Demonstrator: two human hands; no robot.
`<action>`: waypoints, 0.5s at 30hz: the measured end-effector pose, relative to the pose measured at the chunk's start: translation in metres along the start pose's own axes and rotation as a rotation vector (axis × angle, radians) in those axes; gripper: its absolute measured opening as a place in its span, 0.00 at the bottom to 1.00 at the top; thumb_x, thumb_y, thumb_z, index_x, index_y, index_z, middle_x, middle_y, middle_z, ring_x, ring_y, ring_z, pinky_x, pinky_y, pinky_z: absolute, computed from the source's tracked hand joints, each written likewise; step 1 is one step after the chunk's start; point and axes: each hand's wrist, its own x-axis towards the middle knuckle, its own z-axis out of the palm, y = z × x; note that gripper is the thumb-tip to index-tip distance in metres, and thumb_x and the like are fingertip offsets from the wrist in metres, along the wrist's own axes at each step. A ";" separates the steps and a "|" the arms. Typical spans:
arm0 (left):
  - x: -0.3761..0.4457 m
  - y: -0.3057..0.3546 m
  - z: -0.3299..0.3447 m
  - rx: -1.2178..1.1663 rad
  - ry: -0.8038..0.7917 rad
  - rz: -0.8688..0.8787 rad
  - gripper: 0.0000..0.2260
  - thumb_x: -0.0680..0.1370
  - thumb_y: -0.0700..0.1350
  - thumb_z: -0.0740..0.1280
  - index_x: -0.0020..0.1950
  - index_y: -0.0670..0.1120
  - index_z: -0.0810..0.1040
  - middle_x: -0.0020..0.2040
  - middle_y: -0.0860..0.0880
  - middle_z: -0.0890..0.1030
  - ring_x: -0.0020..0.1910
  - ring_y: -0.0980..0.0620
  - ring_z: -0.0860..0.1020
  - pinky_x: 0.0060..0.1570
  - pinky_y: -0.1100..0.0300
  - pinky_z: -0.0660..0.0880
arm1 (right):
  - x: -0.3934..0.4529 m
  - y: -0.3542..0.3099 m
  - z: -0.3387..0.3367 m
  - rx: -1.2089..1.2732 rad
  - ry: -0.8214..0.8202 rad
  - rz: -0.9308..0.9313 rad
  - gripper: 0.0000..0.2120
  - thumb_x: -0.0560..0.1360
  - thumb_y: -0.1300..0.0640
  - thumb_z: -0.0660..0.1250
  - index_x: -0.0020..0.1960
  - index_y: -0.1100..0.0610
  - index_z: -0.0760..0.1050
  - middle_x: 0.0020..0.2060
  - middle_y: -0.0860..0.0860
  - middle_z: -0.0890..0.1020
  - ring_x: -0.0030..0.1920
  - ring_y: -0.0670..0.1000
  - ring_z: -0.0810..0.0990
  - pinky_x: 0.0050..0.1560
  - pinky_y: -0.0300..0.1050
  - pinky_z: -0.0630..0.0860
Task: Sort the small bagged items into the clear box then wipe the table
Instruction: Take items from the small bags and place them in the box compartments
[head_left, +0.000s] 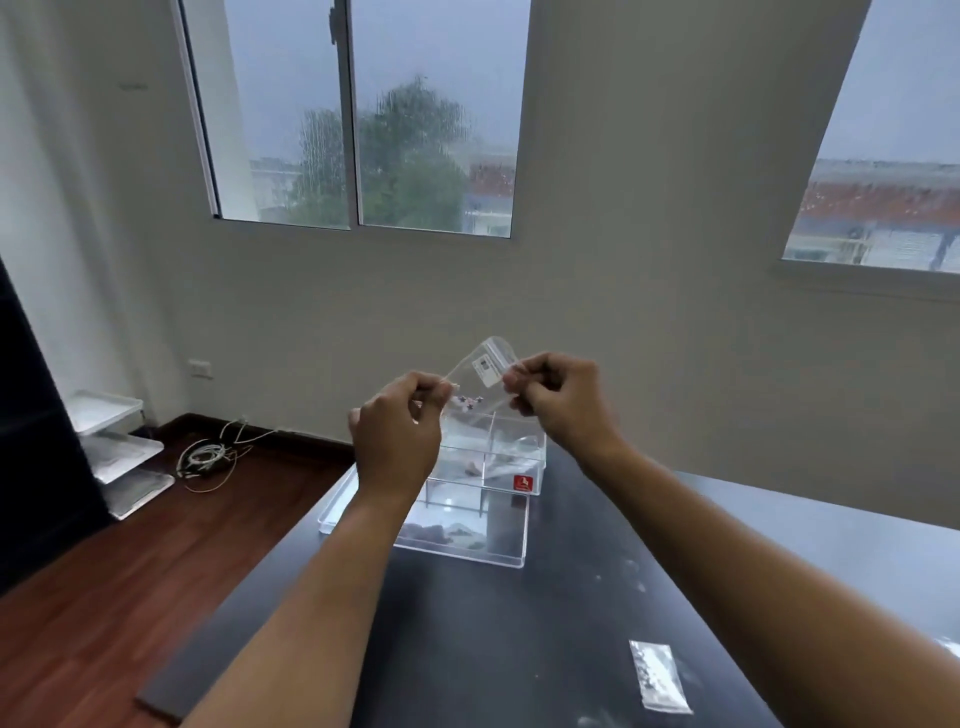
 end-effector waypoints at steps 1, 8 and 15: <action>0.003 -0.004 -0.003 0.067 0.036 -0.043 0.08 0.81 0.55 0.70 0.48 0.53 0.84 0.36 0.57 0.82 0.43 0.51 0.83 0.55 0.52 0.68 | 0.010 0.002 0.011 -0.057 -0.038 -0.013 0.07 0.75 0.62 0.76 0.42 0.51 0.83 0.36 0.52 0.88 0.36 0.54 0.88 0.46 0.59 0.86; 0.014 -0.027 -0.011 0.463 0.043 -0.112 0.15 0.82 0.60 0.63 0.50 0.52 0.84 0.48 0.50 0.86 0.54 0.43 0.80 0.57 0.46 0.65 | 0.051 0.018 0.068 -0.334 -0.212 0.026 0.12 0.71 0.60 0.79 0.35 0.46 0.83 0.38 0.47 0.88 0.43 0.47 0.88 0.54 0.54 0.84; 0.008 -0.025 -0.010 0.676 -0.024 -0.054 0.08 0.79 0.51 0.68 0.56 0.54 0.83 0.55 0.49 0.84 0.60 0.43 0.77 0.58 0.45 0.65 | 0.056 0.008 0.096 -0.696 -0.244 -0.003 0.05 0.71 0.57 0.77 0.42 0.47 0.87 0.41 0.42 0.88 0.52 0.46 0.84 0.67 0.54 0.66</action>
